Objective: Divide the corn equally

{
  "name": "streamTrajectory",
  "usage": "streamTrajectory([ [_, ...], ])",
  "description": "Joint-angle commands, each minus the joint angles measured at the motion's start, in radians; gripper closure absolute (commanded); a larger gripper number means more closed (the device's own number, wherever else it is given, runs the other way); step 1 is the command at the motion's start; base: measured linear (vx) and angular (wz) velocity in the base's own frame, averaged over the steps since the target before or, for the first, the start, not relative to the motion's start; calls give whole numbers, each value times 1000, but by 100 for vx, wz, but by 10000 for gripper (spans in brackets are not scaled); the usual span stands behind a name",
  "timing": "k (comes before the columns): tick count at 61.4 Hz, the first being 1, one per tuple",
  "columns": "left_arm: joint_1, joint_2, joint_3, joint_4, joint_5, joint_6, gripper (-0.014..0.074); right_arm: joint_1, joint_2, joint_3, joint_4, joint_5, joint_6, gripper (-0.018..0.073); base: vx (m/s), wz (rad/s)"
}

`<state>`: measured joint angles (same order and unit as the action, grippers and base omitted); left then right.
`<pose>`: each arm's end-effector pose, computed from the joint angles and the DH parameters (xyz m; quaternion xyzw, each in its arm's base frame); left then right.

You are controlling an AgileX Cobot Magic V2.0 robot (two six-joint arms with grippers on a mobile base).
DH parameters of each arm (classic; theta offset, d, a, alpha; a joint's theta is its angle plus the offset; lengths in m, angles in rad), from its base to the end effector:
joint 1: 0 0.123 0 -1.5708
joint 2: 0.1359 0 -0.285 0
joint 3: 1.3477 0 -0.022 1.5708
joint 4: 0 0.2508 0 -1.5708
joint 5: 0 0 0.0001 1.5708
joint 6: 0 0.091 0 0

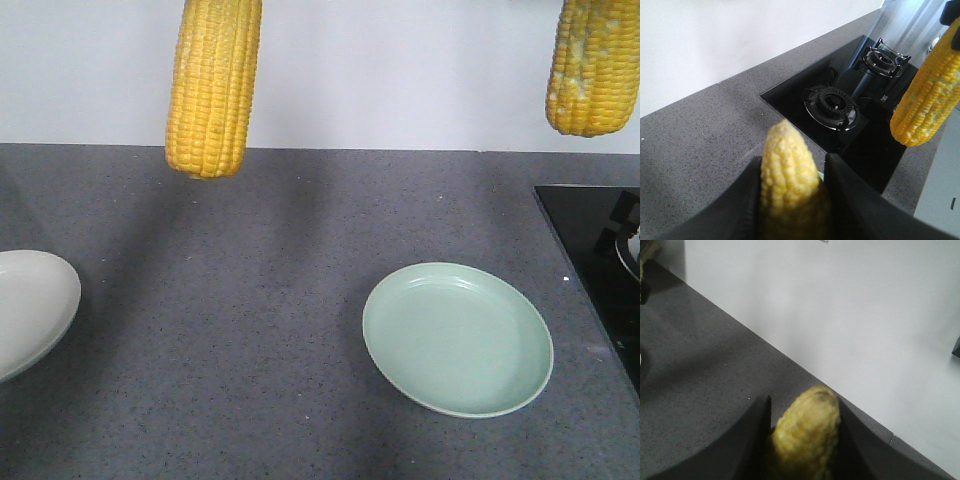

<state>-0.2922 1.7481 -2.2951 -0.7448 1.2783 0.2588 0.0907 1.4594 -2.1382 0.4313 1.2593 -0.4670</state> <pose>0.3046 -0.1533 0.5243 0.2862 0.7850 -0.3655 0.4103 0.2428 0.0585 0.5602 -0.2771 0.7928 0.1111 0.5313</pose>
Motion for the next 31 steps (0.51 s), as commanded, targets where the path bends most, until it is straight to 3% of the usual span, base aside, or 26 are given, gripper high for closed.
streamTrajectory([
  [1,1,-41,-23,-49,-26,-5,604,-3,-26,-20,18,-70,-3,564,1,-1],
  [31,1,-41,-23,-49,-26,-5,604,-3,-26,-20,18,-70,-3,564,0,0],
])
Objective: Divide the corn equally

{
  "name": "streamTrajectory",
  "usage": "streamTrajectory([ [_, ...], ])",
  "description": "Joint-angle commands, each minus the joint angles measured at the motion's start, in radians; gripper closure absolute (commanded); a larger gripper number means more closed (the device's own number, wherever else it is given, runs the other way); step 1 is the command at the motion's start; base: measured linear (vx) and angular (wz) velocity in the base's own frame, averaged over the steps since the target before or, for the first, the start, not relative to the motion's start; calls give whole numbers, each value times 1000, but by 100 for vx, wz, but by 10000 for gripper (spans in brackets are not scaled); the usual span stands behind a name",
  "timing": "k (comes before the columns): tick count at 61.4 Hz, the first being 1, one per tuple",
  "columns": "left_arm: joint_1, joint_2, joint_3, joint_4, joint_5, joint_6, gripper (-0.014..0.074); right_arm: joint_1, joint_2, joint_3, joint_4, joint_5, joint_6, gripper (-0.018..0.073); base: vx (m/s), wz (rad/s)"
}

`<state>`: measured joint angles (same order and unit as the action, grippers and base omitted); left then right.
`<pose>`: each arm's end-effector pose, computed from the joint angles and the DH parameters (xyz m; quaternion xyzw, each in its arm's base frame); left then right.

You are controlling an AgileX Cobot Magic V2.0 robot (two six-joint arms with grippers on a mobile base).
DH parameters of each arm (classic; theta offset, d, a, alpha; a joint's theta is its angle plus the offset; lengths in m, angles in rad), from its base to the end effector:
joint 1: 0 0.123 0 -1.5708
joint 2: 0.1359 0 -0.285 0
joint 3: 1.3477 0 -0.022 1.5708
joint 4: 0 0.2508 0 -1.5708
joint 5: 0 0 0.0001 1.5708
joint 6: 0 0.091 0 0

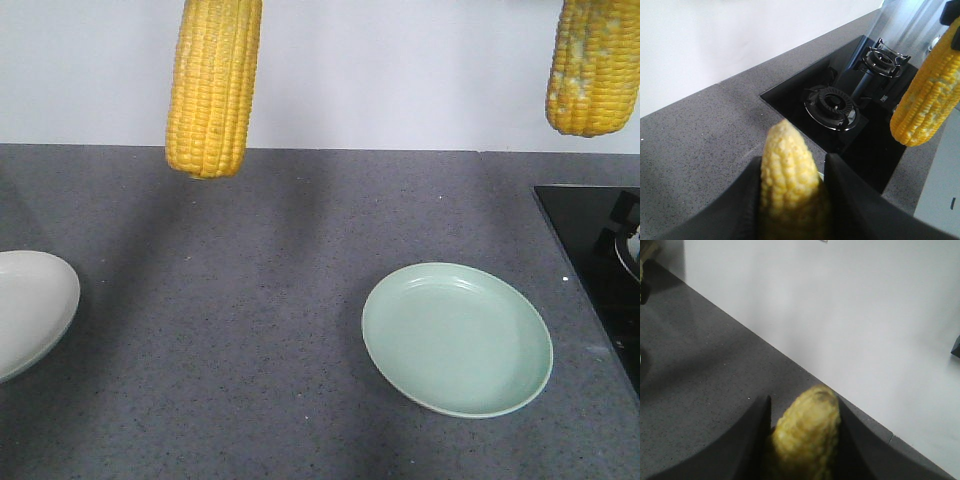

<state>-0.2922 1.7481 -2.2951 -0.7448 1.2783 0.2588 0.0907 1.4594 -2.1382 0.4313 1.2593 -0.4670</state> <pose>0.3046 -0.1533 0.5243 0.2862 0.7850 -0.3655 0.4103 0.2428 0.0585 0.5602 -0.2771 0.7928 0.1111 0.5313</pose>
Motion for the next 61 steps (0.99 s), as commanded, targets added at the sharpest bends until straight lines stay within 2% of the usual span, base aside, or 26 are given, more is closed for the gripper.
streamTrajectory([
  [1,1,-41,-23,-49,-26,-5,604,-3,-26,-20,18,-70,-3,564,0,0],
  [61,1,-41,-23,-49,-26,-5,604,-3,-26,-20,18,-70,-3,564,0,-1],
])
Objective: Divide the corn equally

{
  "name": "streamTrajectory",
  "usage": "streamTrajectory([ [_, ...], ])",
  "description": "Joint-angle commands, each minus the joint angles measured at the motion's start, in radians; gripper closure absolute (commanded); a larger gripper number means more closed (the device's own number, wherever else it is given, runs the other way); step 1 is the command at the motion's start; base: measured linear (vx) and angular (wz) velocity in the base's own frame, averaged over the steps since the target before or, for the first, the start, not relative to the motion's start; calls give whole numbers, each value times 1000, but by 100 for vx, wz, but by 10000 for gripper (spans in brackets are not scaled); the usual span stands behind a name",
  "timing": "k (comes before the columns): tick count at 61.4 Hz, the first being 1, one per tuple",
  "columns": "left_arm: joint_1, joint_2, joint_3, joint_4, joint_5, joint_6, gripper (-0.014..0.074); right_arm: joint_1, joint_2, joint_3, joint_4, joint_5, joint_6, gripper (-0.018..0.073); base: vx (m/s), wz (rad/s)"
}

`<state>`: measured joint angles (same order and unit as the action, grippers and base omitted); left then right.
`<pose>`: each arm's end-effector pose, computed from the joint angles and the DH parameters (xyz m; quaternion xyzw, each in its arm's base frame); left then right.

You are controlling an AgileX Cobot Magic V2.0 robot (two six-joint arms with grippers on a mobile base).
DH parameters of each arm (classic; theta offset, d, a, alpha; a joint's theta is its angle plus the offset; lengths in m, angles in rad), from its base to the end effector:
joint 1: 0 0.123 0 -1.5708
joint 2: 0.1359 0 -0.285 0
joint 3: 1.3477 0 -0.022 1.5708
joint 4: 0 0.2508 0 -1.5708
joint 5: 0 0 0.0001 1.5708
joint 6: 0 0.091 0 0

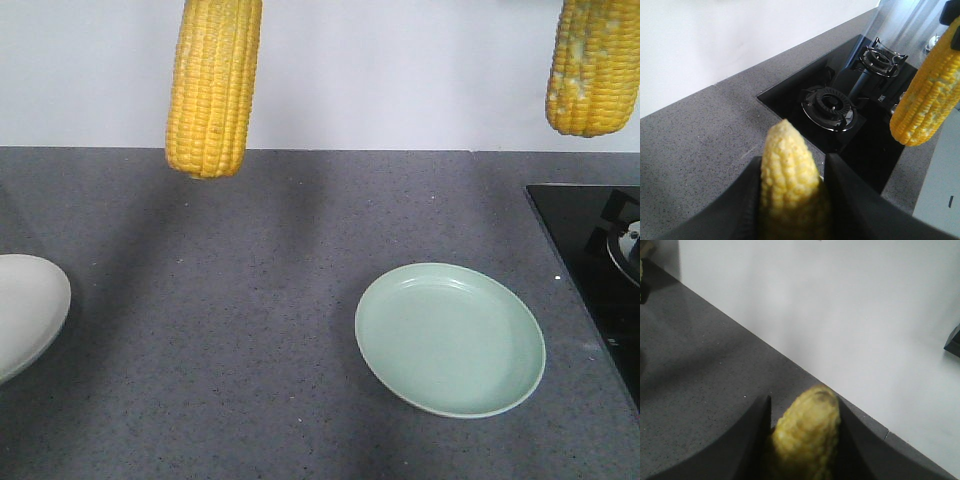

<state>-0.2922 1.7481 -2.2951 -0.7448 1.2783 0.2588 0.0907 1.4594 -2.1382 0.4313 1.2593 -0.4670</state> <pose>0.3046 -0.1533 0.5243 0.2862 0.7850 -0.3655 0.4103 0.2428 0.0585 0.5602 -0.2771 0.7928 0.1111 0.5313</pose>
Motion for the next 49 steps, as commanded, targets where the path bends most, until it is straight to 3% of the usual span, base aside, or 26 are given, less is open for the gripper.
streamTrajectory([
  [1,1,-41,-23,-49,-26,-5,604,-3,-26,-20,18,-70,-3,564,1,-2],
  [49,1,-41,-23,-49,-26,-5,604,-3,-26,-20,18,-70,-3,564,0,0],
])
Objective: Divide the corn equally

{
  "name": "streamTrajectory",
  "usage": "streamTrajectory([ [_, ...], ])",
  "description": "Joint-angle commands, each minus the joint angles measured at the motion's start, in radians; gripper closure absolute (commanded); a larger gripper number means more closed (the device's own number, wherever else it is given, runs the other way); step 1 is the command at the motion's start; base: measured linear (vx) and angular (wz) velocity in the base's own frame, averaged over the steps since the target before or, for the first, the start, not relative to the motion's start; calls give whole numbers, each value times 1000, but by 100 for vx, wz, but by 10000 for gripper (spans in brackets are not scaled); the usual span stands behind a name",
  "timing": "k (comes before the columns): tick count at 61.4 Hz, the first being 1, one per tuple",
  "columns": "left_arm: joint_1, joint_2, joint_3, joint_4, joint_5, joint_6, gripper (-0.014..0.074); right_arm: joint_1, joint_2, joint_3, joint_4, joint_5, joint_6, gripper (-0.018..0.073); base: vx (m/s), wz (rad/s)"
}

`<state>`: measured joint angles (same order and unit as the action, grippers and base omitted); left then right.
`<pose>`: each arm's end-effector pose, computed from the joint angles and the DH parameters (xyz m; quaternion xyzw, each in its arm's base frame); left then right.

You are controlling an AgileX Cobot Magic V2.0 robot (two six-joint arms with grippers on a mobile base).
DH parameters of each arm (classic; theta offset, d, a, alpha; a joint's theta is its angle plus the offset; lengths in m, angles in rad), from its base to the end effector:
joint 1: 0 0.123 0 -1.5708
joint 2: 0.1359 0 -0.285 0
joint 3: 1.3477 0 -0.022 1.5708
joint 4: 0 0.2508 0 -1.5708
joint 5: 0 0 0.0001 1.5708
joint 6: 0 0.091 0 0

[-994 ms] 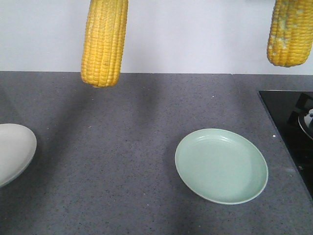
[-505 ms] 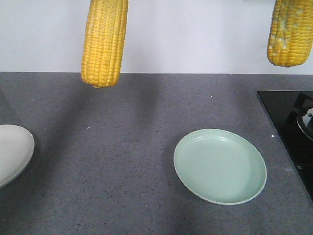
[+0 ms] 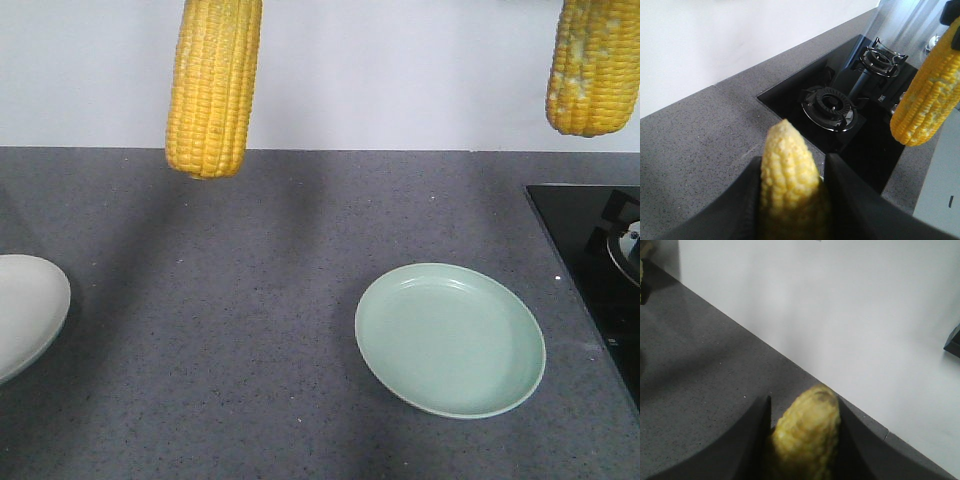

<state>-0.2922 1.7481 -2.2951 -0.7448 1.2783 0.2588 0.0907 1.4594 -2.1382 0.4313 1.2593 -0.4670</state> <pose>0.3046 -0.1533 0.5243 0.2862 0.7850 -0.3655 0.4103 0.2428 0.0585 0.5602 -0.2771 0.7928 0.1111 0.5313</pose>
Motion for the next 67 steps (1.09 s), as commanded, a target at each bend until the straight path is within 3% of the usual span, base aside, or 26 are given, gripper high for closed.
streamTrajectory([
  [1,1,-41,-23,-49,-26,-5,604,-3,-26,-20,18,-70,-3,564,0,0],
  [67,1,-41,-23,-49,-26,-5,604,-3,-26,-20,18,-70,-3,564,0,0],
])
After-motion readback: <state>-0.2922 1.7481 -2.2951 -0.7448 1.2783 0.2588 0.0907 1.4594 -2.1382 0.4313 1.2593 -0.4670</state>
